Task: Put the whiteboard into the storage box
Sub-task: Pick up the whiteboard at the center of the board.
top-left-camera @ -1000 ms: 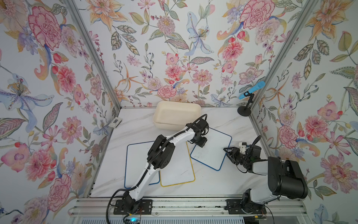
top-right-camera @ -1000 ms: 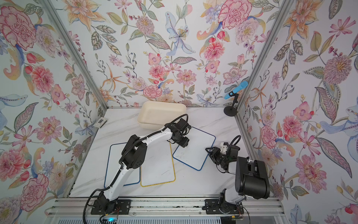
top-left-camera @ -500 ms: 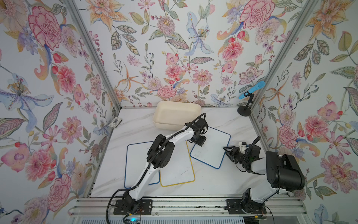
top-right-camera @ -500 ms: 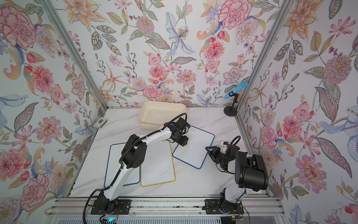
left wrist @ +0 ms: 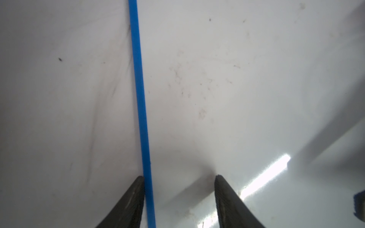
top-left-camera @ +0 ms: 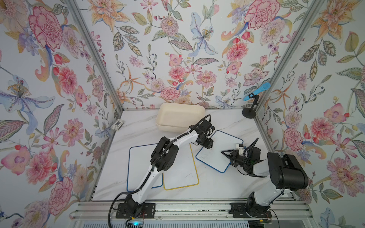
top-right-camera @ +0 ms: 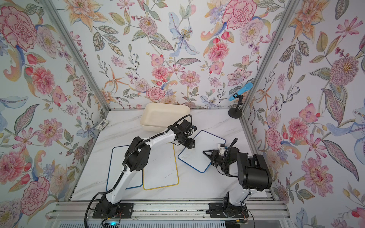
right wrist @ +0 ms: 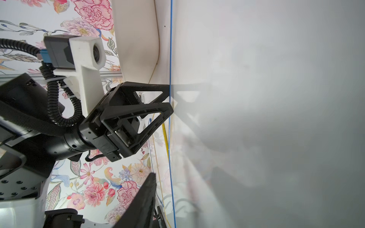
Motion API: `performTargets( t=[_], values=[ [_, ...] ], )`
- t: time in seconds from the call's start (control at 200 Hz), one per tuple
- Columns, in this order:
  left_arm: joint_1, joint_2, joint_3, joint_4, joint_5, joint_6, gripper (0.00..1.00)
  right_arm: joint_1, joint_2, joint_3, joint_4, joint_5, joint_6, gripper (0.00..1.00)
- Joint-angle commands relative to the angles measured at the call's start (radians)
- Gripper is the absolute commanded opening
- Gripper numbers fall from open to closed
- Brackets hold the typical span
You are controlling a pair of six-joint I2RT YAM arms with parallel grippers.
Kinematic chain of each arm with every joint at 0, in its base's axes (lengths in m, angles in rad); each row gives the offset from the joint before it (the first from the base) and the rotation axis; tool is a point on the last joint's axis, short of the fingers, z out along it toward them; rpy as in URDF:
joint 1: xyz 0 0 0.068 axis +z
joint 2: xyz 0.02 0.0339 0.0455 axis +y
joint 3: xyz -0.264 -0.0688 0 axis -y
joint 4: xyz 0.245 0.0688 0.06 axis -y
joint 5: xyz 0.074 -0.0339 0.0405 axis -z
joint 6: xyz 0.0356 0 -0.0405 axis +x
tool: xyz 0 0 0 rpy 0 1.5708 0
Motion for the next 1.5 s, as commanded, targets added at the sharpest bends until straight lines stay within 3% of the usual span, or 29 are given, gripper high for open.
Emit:
performTargets(
  t=[0.0, 0.28, 0.475, 0.736, 0.961, 1.236, 1.416, 1.496],
  values=[
    [-0.099, 0.24, -0.148, -0.193, 0.227, -0.013, 0.57, 0.042, -0.023, 0.068, -0.088, -0.095, -0.062, 0.39],
    [-0.045, 0.215, -0.147, -0.193, 0.185, -0.035, 0.57, 0.023, -0.12, 0.124, -0.388, -0.031, -0.223, 0.28],
    [-0.028, 0.146, -0.179, -0.169, 0.15, -0.044, 0.6, 0.015, -0.197, 0.128, -0.507, 0.016, -0.276, 0.0],
    [-0.009, 0.038, -0.213, -0.133, 0.093, -0.085, 0.61, -0.007, -0.323, 0.117, -0.578, 0.037, -0.289, 0.0],
    [0.044, -0.161, -0.279, -0.088, 0.049, -0.125, 0.65, -0.034, -0.503, 0.17, -0.726, 0.058, -0.295, 0.0],
    [0.126, -0.395, -0.359, -0.056, -0.011, -0.126, 0.68, -0.044, -0.619, 0.238, -0.812, 0.07, -0.269, 0.0],
    [0.168, -0.542, -0.373, -0.082, -0.074, -0.135, 0.68, 0.008, -0.65, 0.328, -0.836, 0.129, -0.218, 0.0],
    [0.211, -0.644, -0.442, -0.068, -0.116, -0.164, 0.68, 0.061, -0.629, 0.378, -0.792, 0.169, -0.166, 0.0]
  ],
)
